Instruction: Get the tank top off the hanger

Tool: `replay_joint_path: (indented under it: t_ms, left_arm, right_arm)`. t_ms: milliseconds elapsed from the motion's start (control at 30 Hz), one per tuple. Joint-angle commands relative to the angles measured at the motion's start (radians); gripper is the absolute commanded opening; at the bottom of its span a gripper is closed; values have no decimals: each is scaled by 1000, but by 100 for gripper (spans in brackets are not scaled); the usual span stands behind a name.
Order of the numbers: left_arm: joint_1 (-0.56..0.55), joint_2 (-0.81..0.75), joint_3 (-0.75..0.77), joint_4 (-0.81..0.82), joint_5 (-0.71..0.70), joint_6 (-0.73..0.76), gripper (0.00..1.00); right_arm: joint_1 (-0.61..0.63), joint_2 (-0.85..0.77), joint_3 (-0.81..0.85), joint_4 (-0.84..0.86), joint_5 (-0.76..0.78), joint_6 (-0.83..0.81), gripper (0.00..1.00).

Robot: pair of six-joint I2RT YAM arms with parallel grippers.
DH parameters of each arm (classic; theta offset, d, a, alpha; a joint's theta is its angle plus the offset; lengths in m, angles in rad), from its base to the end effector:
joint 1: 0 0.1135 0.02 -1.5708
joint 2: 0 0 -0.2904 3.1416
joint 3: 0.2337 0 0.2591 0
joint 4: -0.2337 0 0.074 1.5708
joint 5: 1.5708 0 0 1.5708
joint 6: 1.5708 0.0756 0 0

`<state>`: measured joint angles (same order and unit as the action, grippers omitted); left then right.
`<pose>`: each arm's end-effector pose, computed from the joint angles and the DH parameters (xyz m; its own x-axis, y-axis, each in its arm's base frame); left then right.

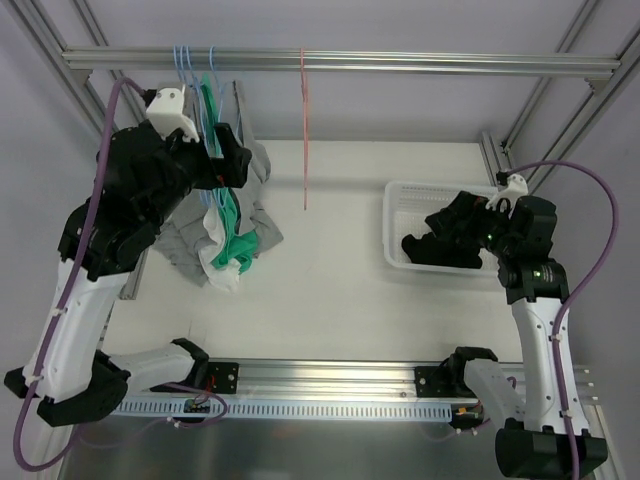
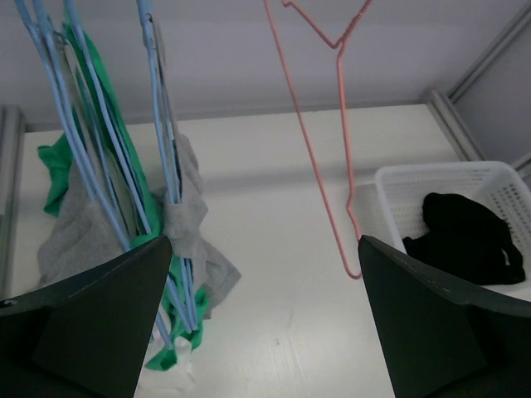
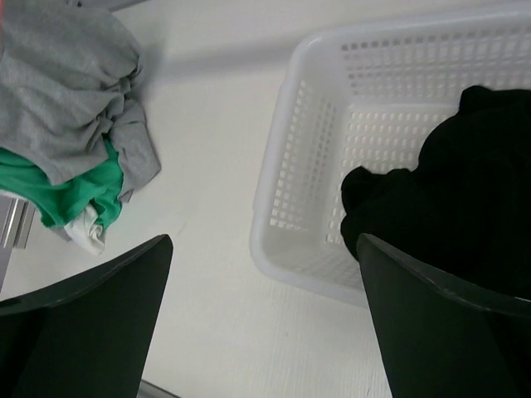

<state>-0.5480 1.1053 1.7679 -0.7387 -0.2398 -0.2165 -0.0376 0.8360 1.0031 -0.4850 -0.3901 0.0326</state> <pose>0.1788 -0.0881 0.5642 -0.1287 -0.1659 -0.9777 0.2829 0.9388 -0.1965 0.2015 0.0212 0.3851 -0.3228 0.0423 -0.9455 -0.3158 0.9369 0.1498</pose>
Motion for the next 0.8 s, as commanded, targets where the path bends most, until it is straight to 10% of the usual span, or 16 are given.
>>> replay_joint_path:
  t_ms: [0, 767]
  left_arm:
    - [14, 106, 94, -10, -120, 115, 99]
    - [206, 436, 257, -7, -20, 187, 56]
  right_arm:
    - [4, -38, -47, 14, -130, -5, 99]
    - [36, -95, -100, 25, -194, -19, 99]
